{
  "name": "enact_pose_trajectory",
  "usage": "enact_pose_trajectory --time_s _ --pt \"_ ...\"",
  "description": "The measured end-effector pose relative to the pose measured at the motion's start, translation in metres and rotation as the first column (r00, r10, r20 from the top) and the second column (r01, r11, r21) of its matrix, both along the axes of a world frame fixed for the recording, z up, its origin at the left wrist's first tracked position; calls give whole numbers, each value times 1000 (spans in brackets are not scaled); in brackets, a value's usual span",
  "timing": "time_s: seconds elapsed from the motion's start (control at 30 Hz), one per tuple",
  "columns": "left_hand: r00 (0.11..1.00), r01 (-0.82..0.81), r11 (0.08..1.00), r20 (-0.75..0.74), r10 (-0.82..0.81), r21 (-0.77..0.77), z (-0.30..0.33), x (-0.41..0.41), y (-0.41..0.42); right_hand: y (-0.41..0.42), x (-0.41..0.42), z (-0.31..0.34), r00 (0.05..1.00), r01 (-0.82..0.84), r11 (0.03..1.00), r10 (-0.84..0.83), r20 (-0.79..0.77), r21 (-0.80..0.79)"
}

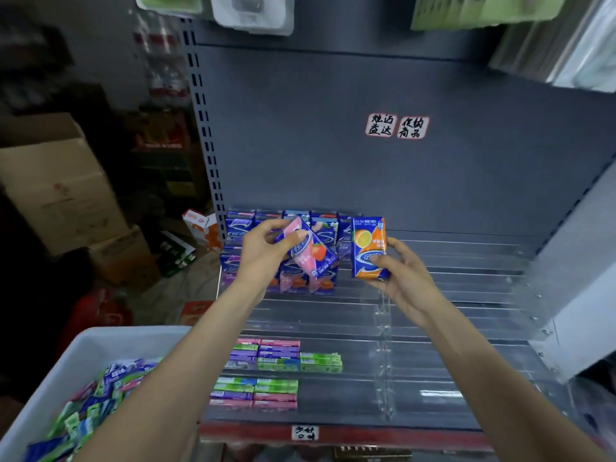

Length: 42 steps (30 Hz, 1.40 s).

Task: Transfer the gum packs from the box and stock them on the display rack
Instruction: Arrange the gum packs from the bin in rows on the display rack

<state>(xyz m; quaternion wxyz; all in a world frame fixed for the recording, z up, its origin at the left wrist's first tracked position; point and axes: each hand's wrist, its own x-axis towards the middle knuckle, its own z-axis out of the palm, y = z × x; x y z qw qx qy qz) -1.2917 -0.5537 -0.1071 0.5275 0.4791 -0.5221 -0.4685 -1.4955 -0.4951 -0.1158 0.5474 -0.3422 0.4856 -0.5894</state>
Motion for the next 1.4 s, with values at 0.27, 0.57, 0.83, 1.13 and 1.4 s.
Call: enact_pose_trajectory --time_s 0.27,0.57,0.83,1.13,1.4 --pt "991 112 993 76 -114 30 6 -5 5 -8 -28 4 838 129 987 -159 -522 -93" --pt "993 99 994 66 -101 41 4 -6 7 -43 -24 4 347 -16 994 -97 -933 -110" --pt "991 71 996 114 -76 47 -1 5 5 -64 -7 -34 29 -219 968 -120 -992 -124" --pt "976 90 995 197 -98 47 -3 0 3 -54 -5 -49 -8 -198 940 -284 -959 -276" --pt "932 227 971 307 -194 -78 5 -40 -2 -26 -20 -4 589 -197 941 -110 -801 -275"
